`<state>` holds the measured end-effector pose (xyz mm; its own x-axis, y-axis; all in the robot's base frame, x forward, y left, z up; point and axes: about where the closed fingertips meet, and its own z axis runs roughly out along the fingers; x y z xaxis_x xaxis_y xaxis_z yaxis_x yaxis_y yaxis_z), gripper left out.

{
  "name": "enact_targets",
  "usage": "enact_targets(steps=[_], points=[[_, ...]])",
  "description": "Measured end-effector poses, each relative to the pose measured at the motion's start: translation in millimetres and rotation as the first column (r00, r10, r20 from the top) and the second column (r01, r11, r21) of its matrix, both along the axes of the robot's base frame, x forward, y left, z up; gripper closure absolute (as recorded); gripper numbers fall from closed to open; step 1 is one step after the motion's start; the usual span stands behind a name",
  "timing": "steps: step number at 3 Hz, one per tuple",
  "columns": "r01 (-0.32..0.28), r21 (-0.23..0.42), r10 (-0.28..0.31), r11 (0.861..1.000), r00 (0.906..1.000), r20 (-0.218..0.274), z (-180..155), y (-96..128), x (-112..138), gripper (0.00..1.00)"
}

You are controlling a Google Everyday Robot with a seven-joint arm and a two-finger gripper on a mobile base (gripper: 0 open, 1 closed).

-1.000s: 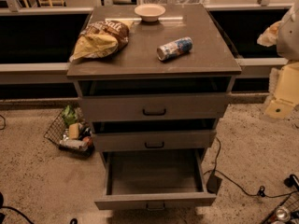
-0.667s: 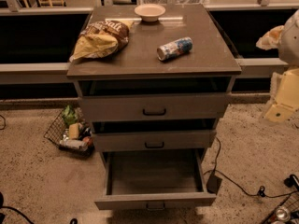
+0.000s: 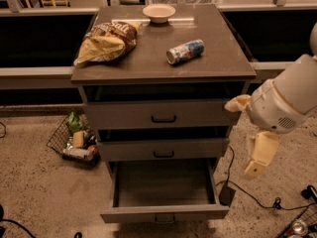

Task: Close bottom drawer

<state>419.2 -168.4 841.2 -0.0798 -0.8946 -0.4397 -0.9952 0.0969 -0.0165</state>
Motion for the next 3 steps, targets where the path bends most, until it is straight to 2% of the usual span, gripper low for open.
enact_targets(steps=[1,2,3], points=[[-0.047,0.047,0.052,0.998,0.9936,-0.101,-47.4,20.6,-17.0,0.0],[-0.048,0.052,0.053,0.997,0.9922,-0.113,-53.5,22.1,-18.5,0.0],[-0.05,0.068,0.06,0.996,0.9862,-0.154,-73.8,26.9,-23.7,0.0]])
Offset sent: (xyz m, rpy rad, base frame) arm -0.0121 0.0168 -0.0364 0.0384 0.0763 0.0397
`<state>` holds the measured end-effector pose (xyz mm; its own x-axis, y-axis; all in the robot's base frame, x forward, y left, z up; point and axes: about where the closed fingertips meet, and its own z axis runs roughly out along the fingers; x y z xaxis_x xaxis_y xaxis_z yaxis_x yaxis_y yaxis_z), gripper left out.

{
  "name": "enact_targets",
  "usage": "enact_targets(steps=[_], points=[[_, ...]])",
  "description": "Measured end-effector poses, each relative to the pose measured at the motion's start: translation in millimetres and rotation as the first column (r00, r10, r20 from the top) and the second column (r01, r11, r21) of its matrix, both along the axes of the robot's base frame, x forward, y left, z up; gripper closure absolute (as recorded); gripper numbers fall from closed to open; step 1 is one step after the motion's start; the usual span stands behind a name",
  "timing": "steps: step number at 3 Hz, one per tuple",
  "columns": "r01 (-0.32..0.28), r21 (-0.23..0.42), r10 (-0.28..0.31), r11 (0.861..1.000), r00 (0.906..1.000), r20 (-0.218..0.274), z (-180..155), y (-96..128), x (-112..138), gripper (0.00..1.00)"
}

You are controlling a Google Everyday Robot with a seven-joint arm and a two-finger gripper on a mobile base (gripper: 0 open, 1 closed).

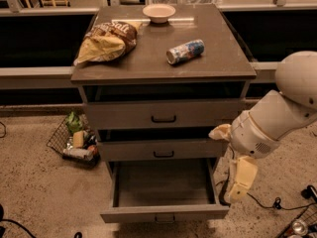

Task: Close bottom drawer

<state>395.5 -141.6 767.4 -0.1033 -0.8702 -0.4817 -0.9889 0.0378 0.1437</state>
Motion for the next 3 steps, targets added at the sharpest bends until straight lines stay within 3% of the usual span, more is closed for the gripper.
enact_targets(steps=[2,3], points=[[-0.054,0.117,0.064,0.992,0.9944,-0.084,-117.7,30.5,-33.8,0.0],[-0.061,0.193,0.087,0.979,0.9882,-0.127,-165.3,47.7,-50.0,0.0]])
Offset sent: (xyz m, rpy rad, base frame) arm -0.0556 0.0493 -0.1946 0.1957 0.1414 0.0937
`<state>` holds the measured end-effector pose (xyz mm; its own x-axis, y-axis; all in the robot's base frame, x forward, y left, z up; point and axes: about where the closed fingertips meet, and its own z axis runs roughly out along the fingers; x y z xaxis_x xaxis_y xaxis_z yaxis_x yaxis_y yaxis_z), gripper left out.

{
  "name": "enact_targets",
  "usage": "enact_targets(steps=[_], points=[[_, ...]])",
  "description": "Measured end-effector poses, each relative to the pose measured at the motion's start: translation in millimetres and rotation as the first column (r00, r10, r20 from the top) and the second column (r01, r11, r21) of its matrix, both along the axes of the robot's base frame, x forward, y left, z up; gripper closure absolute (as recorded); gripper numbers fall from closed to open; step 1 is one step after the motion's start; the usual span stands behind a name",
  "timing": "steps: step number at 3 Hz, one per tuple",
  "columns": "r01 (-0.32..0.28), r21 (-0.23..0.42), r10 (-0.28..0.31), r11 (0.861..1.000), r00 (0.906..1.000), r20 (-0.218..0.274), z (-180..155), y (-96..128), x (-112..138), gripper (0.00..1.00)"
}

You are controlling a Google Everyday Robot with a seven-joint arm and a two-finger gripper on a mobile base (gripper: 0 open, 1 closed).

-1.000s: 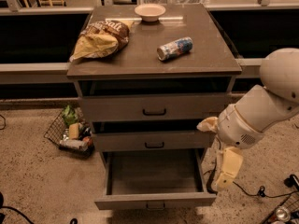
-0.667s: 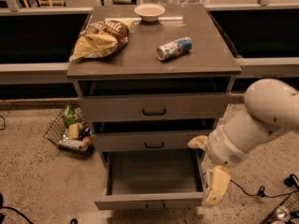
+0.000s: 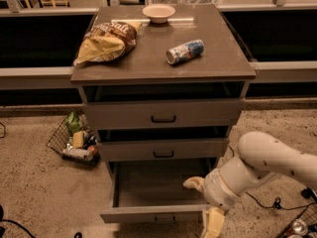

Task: Close bottom drawer

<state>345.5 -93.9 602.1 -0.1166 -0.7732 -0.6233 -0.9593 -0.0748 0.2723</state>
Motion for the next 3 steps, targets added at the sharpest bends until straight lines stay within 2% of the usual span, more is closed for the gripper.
enact_targets(steps=[1,2,3], points=[[0.012,0.1,-0.003,0.995,0.9963,-0.086,-45.5,19.3,-16.1,0.0],[0.012,0.1,-0.003,0.995,0.9963,-0.086,-45.5,19.3,-16.1,0.0],[0.009,0.071,0.0,0.997,0.9923,-0.123,-75.9,17.1,-18.9,0.0]])
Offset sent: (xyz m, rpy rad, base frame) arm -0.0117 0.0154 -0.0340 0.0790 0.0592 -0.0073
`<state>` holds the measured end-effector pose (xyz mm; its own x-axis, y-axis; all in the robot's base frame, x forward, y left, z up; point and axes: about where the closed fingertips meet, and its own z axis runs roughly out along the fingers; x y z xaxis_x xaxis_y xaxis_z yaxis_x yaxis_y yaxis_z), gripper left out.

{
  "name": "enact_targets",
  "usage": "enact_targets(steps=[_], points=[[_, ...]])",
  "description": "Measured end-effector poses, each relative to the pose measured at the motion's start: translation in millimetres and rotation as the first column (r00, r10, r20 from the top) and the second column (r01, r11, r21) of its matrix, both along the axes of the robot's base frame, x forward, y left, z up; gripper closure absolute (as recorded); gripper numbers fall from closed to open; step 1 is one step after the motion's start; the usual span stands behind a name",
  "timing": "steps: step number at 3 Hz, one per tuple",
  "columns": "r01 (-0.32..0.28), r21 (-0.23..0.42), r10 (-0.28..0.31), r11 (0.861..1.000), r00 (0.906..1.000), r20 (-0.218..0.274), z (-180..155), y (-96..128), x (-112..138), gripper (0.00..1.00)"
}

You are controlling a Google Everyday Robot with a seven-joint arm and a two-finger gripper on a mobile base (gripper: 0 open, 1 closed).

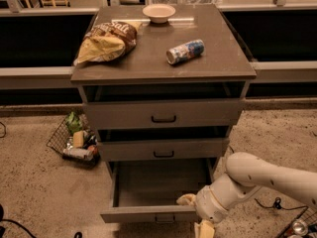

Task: Close bottom drawer

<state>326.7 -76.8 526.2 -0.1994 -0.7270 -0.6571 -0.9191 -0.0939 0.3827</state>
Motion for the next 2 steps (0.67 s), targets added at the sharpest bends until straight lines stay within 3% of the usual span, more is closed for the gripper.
enact_targets(steps=[1,2], points=[[-0.032,-0.045,0.03,0.998,0.9983,-0.051,-76.2,-10.8,2.3,0.0],[-0.057,-0.041,0.053,0.998,0.9943,-0.092,-145.1,-18.7,4.0,0.0]])
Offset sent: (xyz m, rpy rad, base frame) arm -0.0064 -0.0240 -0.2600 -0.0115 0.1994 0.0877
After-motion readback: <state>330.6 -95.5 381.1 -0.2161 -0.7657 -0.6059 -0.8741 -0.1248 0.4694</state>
